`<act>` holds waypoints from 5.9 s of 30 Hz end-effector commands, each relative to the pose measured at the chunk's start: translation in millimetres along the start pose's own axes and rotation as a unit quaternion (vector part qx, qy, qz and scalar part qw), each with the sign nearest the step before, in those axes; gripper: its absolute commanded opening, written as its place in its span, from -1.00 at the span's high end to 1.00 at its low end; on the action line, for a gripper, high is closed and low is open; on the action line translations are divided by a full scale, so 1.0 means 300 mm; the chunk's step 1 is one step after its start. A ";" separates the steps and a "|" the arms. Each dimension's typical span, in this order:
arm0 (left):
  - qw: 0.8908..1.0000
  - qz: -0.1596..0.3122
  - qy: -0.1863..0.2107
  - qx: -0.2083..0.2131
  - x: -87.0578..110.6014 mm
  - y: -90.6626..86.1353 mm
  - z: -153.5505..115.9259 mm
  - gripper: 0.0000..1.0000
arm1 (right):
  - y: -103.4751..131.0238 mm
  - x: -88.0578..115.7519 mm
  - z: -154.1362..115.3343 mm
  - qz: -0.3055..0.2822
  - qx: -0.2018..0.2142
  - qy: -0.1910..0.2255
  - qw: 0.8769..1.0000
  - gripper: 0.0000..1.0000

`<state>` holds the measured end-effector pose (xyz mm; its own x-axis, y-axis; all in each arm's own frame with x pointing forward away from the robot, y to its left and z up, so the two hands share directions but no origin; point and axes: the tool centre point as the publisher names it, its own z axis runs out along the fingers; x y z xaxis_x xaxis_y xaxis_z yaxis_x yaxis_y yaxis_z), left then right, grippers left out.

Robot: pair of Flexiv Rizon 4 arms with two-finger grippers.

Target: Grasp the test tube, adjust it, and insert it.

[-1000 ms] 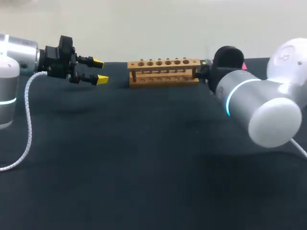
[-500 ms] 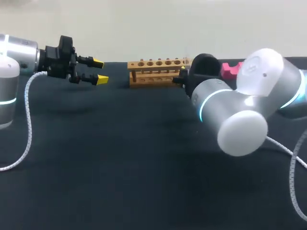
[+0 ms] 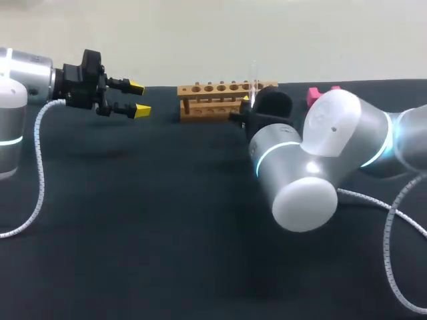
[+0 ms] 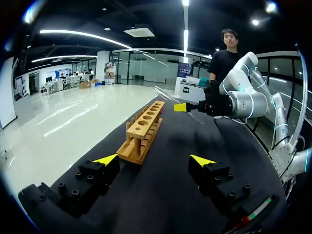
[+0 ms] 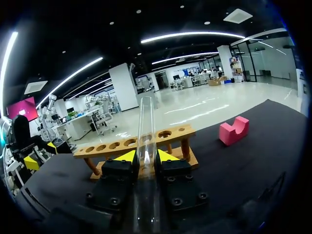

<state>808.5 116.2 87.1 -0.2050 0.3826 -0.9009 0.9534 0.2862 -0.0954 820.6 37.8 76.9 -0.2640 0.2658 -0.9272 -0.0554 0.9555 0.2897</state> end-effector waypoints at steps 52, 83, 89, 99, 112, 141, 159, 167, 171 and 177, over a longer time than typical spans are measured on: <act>1.000 0.002 -0.002 0.000 0.004 0.002 0.000 -1.00 | 0.015 0.099 0.059 0.028 -0.105 0.217 0.970 1.00; 1.000 0.002 -0.002 0.000 0.004 0.002 0.000 -1.00 | 0.022 0.066 0.020 0.025 -0.083 0.191 0.978 1.00; 1.000 0.002 -0.002 0.000 0.004 0.002 0.000 -1.00 | 0.025 0.073 0.027 -0.001 -0.074 0.210 0.975 1.00; 1.000 0.002 -0.002 0.000 0.004 0.002 0.000 -1.00 | 0.019 0.081 0.020 -0.041 0.012 0.245 0.969 1.00; 1.000 0.002 -0.002 0.000 0.004 0.002 0.000 -1.00 | 0.004 0.074 -0.004 -0.051 0.068 0.247 0.965 1.00; 1.000 0.002 -0.002 0.000 0.004 0.002 0.000 -1.00 | -0.020 0.140 0.045 -0.056 0.076 0.300 0.949 1.00; 1.000 0.002 -0.002 0.000 0.004 0.002 0.000 -1.00 | -0.031 0.177 0.043 -0.045 0.076 0.331 0.939 1.00; 1.000 0.002 -0.002 0.000 0.004 0.002 0.000 -1.00 | -0.034 0.167 0.026 -0.037 0.080 0.319 0.944 1.00; 1.000 0.002 -0.002 0.000 0.004 0.002 0.000 -1.00 | -0.020 0.153 -0.006 -0.032 0.087 0.296 0.951 1.00; 1.000 0.002 -0.002 0.000 0.004 0.002 0.000 -1.00 | 0.004 0.122 -0.068 -0.025 0.104 0.258 0.960 1.00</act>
<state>808.5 116.3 87.1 -0.2051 0.3826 -0.9009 0.9534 0.2862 -0.0955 810.5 48.6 40.2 -0.7666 0.1570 -0.6226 0.0862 0.9860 0.1425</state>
